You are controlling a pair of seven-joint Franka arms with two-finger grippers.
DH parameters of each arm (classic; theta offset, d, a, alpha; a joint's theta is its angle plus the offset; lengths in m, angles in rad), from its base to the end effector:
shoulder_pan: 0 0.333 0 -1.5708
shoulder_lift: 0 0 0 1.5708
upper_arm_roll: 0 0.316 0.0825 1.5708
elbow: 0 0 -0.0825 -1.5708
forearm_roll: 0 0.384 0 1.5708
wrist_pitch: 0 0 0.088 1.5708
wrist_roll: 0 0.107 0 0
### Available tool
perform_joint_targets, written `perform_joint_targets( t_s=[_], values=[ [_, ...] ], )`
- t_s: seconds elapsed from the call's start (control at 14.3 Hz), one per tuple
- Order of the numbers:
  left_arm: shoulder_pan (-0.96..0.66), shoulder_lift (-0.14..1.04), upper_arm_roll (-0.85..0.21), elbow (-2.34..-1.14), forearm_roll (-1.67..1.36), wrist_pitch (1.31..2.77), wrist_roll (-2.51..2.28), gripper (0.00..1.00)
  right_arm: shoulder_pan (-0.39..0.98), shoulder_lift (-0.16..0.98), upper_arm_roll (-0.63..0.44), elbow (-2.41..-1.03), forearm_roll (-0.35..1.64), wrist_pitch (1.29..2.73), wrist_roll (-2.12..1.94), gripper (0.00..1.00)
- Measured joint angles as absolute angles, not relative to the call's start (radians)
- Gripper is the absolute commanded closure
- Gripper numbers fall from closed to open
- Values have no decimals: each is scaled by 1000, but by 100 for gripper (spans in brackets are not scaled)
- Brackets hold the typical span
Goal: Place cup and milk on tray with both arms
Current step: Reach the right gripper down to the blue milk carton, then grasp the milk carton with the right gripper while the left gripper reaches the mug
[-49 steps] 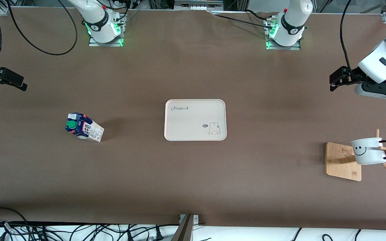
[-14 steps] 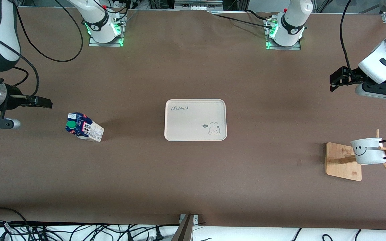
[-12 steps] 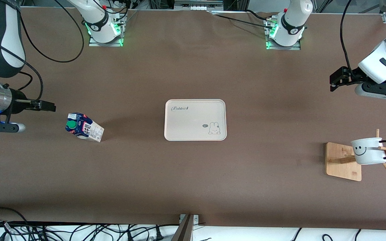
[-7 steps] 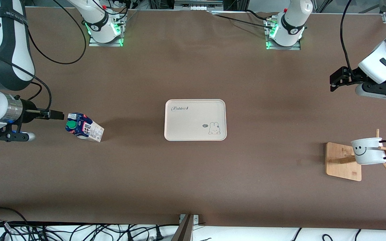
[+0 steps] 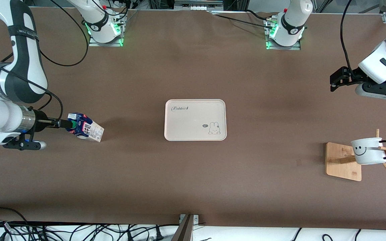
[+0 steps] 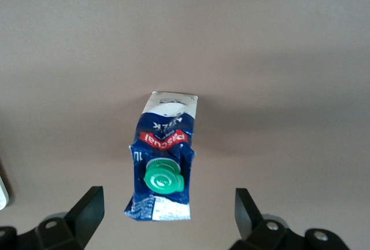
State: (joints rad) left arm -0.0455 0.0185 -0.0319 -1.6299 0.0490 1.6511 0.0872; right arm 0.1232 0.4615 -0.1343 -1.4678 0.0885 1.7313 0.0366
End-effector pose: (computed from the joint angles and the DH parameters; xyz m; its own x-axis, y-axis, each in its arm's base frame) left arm 0.5646 -0.0387 0.5933 0.9858 -0.1676 -0.0016 -0.1675 -0.9847 -0.0483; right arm 0.6682 0.0141 0.4016 0.9793 -0.0595 -0.1933 -0.0638 -0.9978 -0.0163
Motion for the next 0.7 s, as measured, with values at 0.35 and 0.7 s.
perform_joint_targets(
  t_s=[0.35,0.7],
  values=[
    [-44,22,-30,-1619,49,1651,87,0,152,490,-133,-1468,89,1756,79,0],
    [-43,77,-27,-1554,49,1651,87,0,150,507,-134,-1480,89,1743,82,0]
  ],
)
